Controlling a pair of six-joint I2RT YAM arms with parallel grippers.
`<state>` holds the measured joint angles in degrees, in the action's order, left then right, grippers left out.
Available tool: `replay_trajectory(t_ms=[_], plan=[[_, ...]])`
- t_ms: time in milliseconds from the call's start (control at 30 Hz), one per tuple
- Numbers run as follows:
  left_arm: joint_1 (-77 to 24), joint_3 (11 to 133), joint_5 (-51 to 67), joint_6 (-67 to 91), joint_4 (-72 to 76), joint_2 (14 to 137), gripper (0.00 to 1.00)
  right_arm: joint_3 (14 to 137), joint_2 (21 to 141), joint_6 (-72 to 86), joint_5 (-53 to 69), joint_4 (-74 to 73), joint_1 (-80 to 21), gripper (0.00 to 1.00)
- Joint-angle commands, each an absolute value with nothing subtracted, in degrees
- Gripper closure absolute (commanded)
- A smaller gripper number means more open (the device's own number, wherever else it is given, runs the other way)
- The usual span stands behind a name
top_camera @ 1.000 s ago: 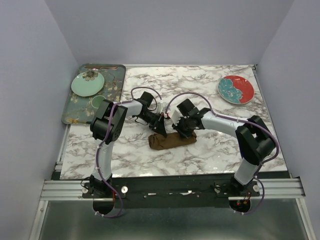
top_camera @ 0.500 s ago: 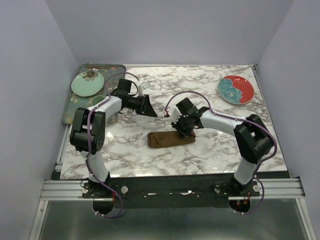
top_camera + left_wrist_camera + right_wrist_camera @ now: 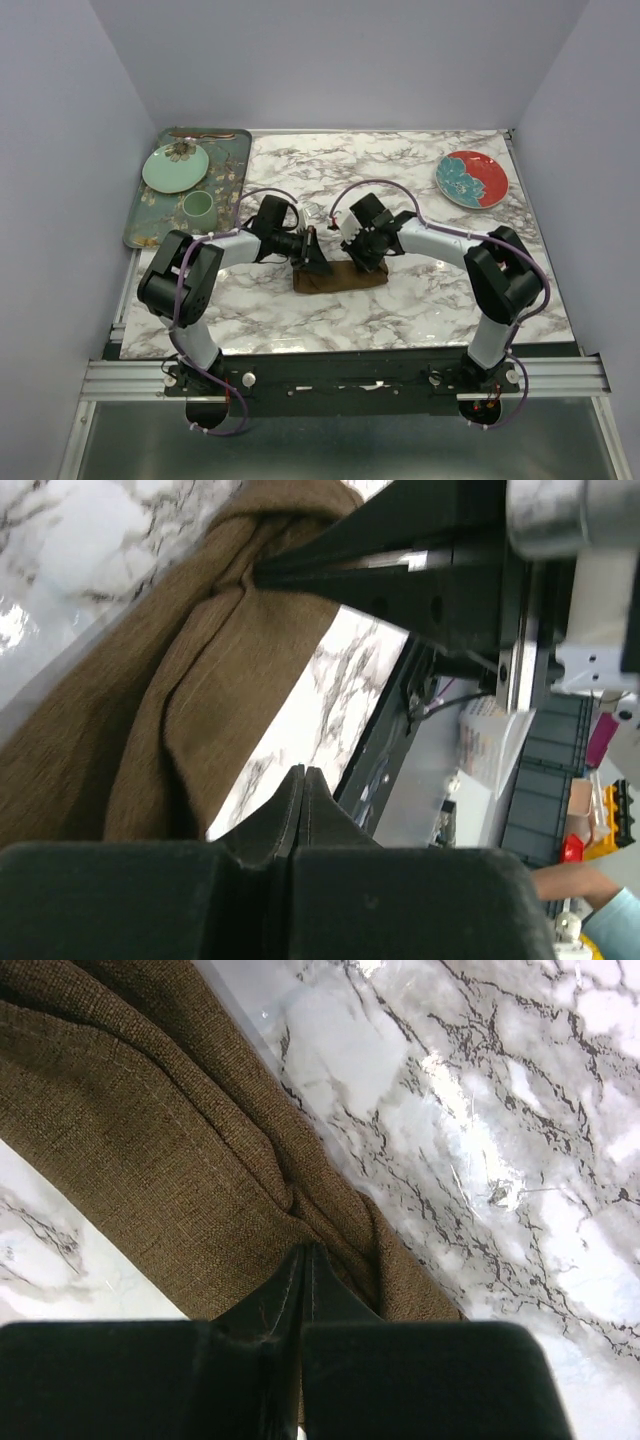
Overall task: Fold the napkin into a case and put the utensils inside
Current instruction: Stuff the top corner of the smaller-rectangle-folded napkin into the folded napkin.
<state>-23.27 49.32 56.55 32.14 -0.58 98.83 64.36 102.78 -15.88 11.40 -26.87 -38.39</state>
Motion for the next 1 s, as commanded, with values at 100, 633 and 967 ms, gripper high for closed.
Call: replay_trajectory(t_ms=[100,633,967], plan=[[-28.82,50.80,50.28,45.00,17.39,102.74,1.00,64.42,108.54,-11.95,9.93,-30.06,-38.50,0.92],[-31.82,45.00,44.91,59.94,33.75,106.88,1.00,67.15,110.74,-7.03,9.14,-31.82,-38.50,0.95],[-28.92,39.83,44.12,53.18,29.00,100.47,1.00,65.65,109.51,-7.91,8.17,-31.20,-38.41,0.95]])
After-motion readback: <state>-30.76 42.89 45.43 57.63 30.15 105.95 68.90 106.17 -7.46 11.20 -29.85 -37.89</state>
